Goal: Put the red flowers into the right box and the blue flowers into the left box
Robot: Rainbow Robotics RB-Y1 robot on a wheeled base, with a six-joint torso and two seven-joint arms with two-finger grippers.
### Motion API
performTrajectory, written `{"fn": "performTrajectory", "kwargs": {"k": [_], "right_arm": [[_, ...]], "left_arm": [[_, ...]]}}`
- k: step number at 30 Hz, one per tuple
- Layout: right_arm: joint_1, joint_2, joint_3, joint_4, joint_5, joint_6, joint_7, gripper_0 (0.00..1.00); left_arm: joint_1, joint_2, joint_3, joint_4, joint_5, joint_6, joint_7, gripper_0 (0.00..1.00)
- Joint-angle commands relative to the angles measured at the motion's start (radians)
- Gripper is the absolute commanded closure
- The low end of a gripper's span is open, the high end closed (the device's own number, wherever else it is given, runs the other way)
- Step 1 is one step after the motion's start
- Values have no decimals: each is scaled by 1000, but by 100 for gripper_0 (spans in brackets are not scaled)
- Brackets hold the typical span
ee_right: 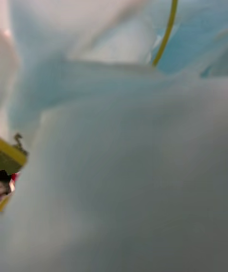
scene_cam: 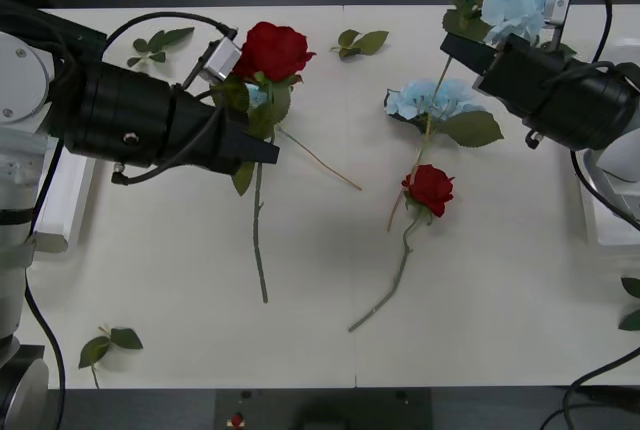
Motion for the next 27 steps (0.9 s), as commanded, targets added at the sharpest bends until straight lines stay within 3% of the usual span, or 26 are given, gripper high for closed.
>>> {"fn": "performTrajectory", "kwargs": {"k": [1, 11, 17, 27], "right_arm": [[-21, -79, -4, 68, 70, 36, -3, 100], [-22, -221, -9, 128, 341, 27, -199, 100], [-22, -252, -10, 128, 501, 18, -294, 100], [-21, -256, -9, 128, 656, -13, -334, 96]], "left_arm": [[-81, 34, -1, 74, 114, -40, -141, 100], [-221, 68, -3, 302, 353, -61, -310, 100], [-277, 91, -27, 426, 481, -69, -374, 100], [-326, 114, -107, 462, 528, -129, -419, 100]]}}
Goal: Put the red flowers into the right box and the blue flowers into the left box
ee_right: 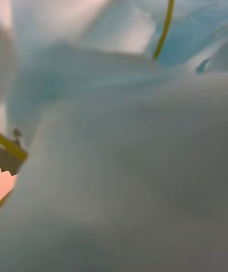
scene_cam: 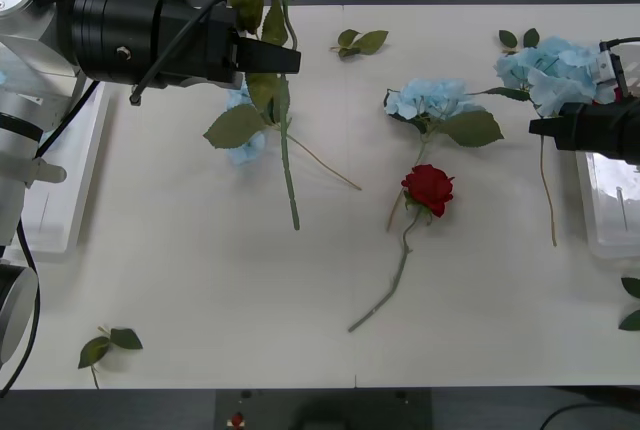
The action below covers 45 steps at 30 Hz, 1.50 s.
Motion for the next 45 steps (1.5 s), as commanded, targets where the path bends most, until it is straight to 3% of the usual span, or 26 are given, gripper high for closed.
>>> {"fn": "performTrajectory", "kwargs": {"k": [1, 5, 8, 14, 22, 33, 45], "right_arm": [[-22, -23, -9, -15, 17, -18, -17, 88], [-21, -21, -9, -15, 44, -25, -12, 53], [-21, -23, -9, -15, 67, -27, -6, 36], [-21, -23, -9, -12, 67, -27, 9, 20], [-21, -40, -9, -12, -9, 25, 38, 18], [-22, -135, 16, -29, -450, 260, 90, 18], [-15, -184, 254, -136, -908, 271, 327, 18]], "left_arm": [[-55, 15, -15, -16, 8, -16, -84, 100], [-69, 15, -40, -16, 8, -17, -127, 100], [-69, 15, -52, -16, 18, -17, -132, 100], [-70, 15, -84, -16, 44, -17, -147, 100], [-67, 15, -104, -16, 48, -7, -155, 100], [-67, 15, -104, -16, 48, -7, -155, 100], [-67, 15, -104, -16, 48, -7, -155, 100]]}}
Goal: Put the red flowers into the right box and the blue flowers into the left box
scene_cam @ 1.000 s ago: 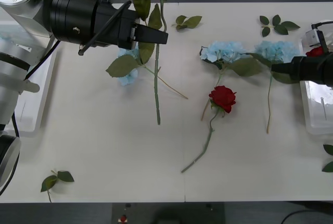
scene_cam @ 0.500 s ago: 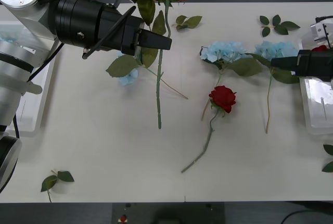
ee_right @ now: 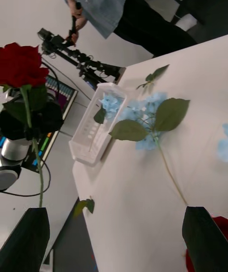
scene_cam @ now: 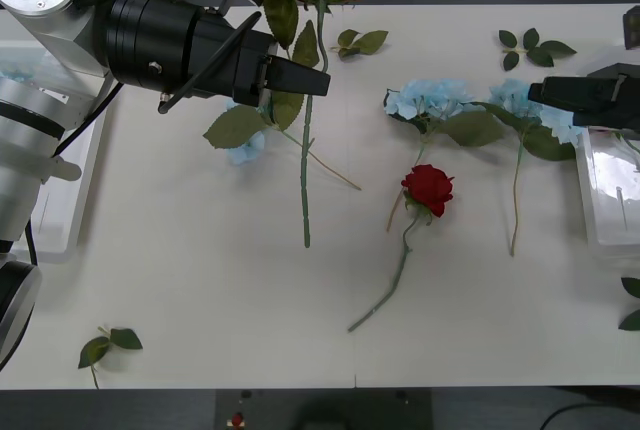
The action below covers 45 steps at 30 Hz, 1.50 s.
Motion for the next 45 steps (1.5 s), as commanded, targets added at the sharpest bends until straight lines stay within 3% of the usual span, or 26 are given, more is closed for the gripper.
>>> {"fn": "performTrajectory", "kwargs": {"k": [1, 15, 23, 36, 45], "right_arm": [[-1, -30, 52, -93, -88, -14, 88, 19], [307, -28, 5, -641, -114, -359, 165, 18], [449, 66, 6, -874, -17, -540, 183, 18], [499, 328, 58, -923, 251, -623, 188, 18], [499, 452, 81, -921, 394, -653, 179, 18]], "left_arm": [[-36, 12, 7, -16, 9, 1, -26, 100], [-36, 12, 7, -16, 9, 1, -26, 100], [-36, 12, 7, -16, 9, 1, -26, 100], [-36, 12, 7, -16, 9, 1, -26, 100], [-36, 12, 7, -16, 9, 1, -26, 100]]}}
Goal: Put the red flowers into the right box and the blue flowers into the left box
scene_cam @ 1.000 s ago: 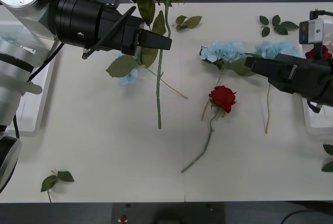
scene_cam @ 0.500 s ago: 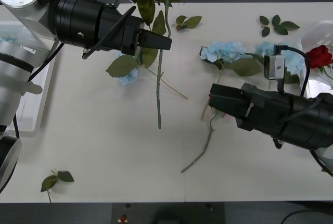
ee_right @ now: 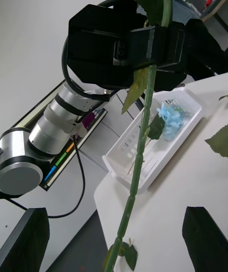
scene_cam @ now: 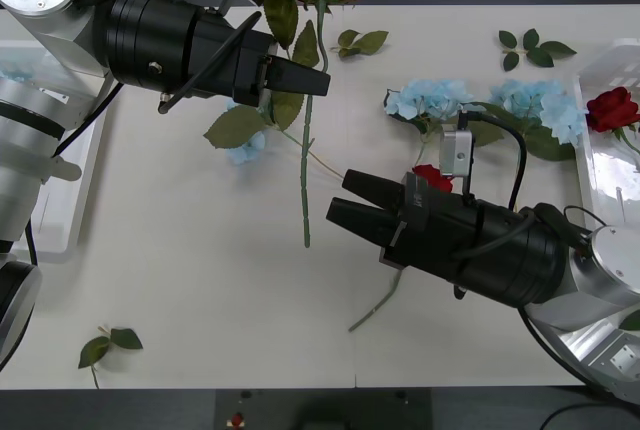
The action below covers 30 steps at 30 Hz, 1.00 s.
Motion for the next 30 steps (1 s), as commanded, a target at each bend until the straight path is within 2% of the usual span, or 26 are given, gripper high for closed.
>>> {"fn": "performTrajectory", "kwargs": {"k": [1, 11, 22, 27, 28, 30], "right_arm": [[-5, 51, 9, -28, 52, -19, 23, 18], [-25, 155, 48, 7, 167, -65, 3, 18], [-65, 198, 85, 50, 172, -118, 2, 19], [-72, 201, 85, 50, 172, -137, 2, 60], [-72, 200, 85, 50, 172, -138, 2, 66], [-72, 200, 85, 50, 172, -141, 2, 85]], "left_arm": [[-36, 12, 7, -16, 9, 1, -26, 100], [-36, 12, 7, -16, 9, 1, -26, 100], [-36, 12, 7, -16, 9, 1, -26, 100], [-36, 12, 7, -16, 9, 1, -26, 100], [-36, 12, 7, -16, 9, 1, -26, 100], [-36, 12, 7, -16, 9, 1, -26, 100]]}}
